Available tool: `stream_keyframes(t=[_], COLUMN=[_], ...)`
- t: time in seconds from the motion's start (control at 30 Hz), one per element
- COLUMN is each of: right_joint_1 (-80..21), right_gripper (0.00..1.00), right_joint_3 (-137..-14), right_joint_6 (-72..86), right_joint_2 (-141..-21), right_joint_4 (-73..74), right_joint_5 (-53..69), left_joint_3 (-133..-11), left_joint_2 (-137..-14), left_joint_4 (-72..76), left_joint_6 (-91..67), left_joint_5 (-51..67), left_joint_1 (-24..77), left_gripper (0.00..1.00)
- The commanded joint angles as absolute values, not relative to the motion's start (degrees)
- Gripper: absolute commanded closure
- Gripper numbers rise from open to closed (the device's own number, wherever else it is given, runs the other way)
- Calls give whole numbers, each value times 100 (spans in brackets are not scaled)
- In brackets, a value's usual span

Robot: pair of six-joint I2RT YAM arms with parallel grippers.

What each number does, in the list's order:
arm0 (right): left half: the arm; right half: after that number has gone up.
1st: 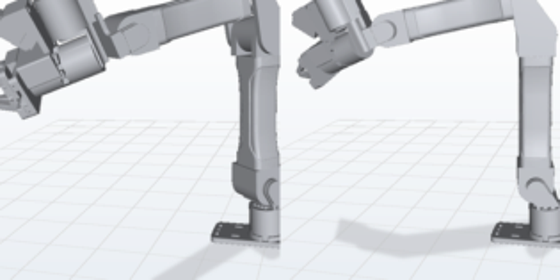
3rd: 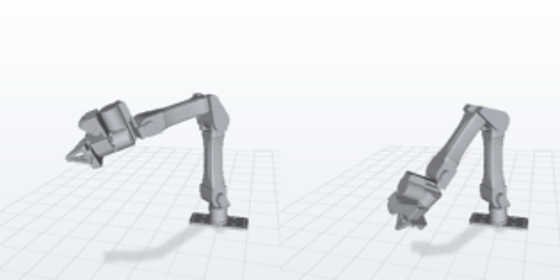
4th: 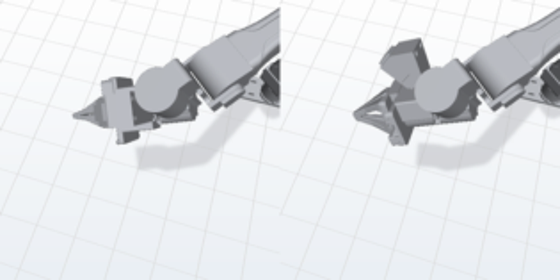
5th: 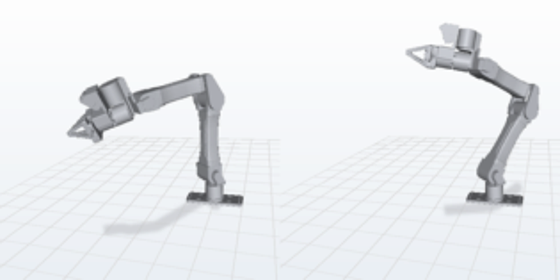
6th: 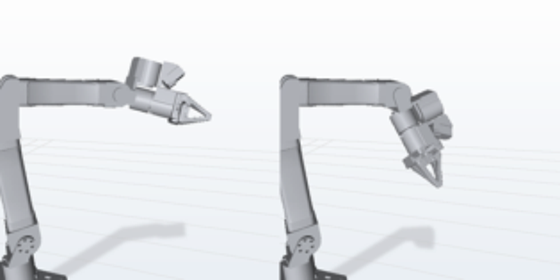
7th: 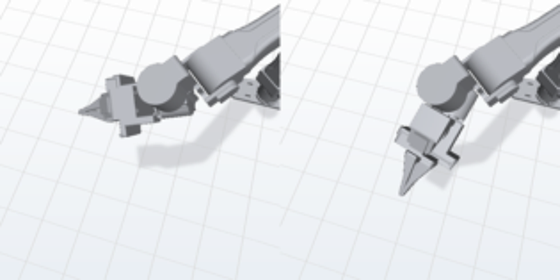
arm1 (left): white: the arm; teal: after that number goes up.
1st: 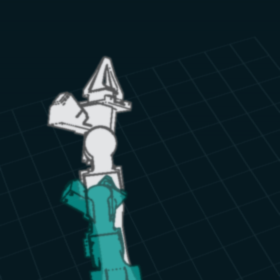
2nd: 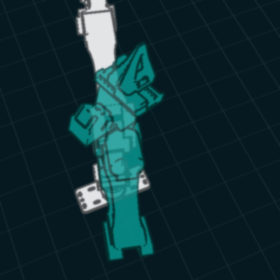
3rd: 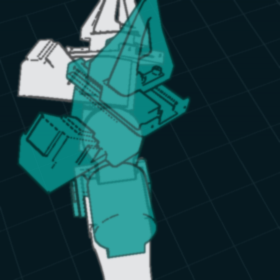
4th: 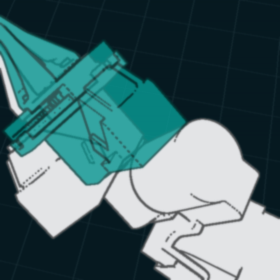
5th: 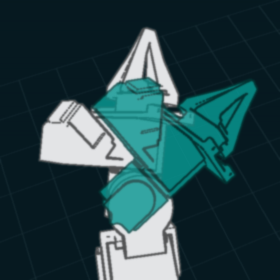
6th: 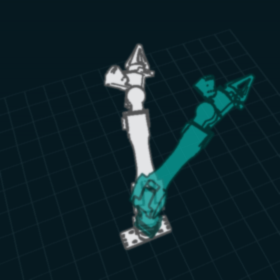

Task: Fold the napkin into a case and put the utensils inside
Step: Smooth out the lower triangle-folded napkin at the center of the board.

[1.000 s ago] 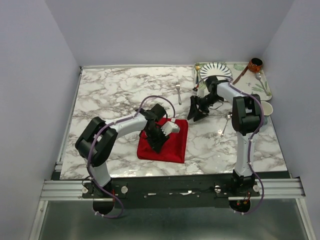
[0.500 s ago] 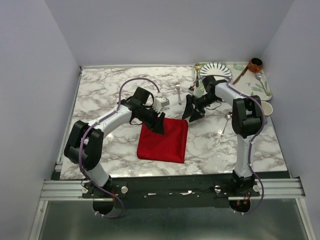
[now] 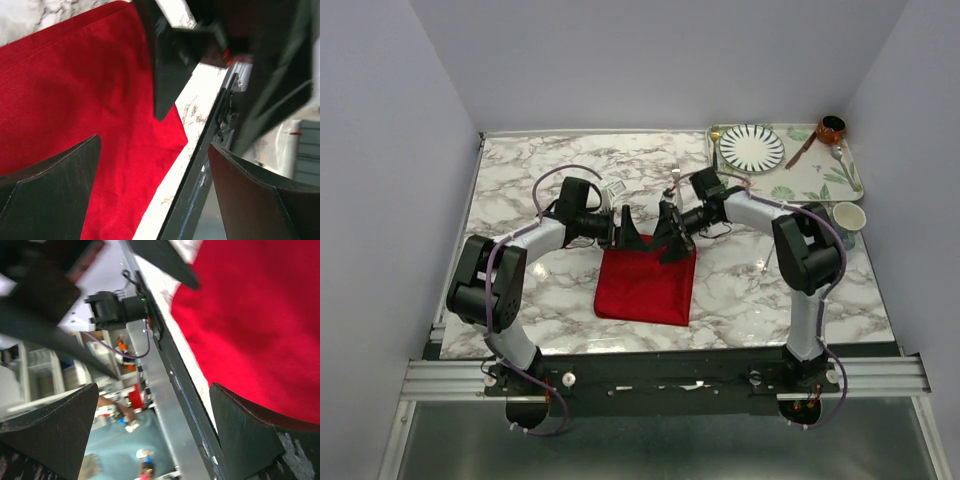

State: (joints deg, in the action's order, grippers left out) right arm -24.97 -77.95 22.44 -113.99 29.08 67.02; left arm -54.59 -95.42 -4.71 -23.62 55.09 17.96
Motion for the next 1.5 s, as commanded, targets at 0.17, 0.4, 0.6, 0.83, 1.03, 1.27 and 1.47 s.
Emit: stream_keyframes(t=[0.17,0.4,0.6,0.83,1.03,1.27,1.47], right_joint_1=[-2338,-2075,-2092,-2504,-2716,-2672,-2531], right_gripper=[0,0,0,0,0,0,0], right_joint_3=[-7243,-7532,-7761,-7313,-6944,-6724,-6618], right_joint_6=[2532,1285,554,928,1442,862,106], right_joint_2=[-12356,-12858,-12500,-11084,-11267,-12075,-12479], right_joint_4=[2461,3514,4008,3544,2751,2742,2812], right_joint_5=[6697,6249,6590,7593,7708,7892,7937], left_joint_3=[-5309,-5177,-5177,-4949,-4518,-4438,-4324], left_joint_2=[-10441,-10959,-10707,-9739,-9835,-10423,-10766], left_joint_4=[211,220,429,597,1423,2171,2197], left_joint_6=[-2944,-2962,-2900,-3076,-3761,-4131,-4070], left_joint_5=[5819,5660,6159,6460,6372,6240,6188], left_joint_1=[1556,1248,1230,1564,1582,1582,1450], left_gripper=[1,4,11,5,3,4,4])
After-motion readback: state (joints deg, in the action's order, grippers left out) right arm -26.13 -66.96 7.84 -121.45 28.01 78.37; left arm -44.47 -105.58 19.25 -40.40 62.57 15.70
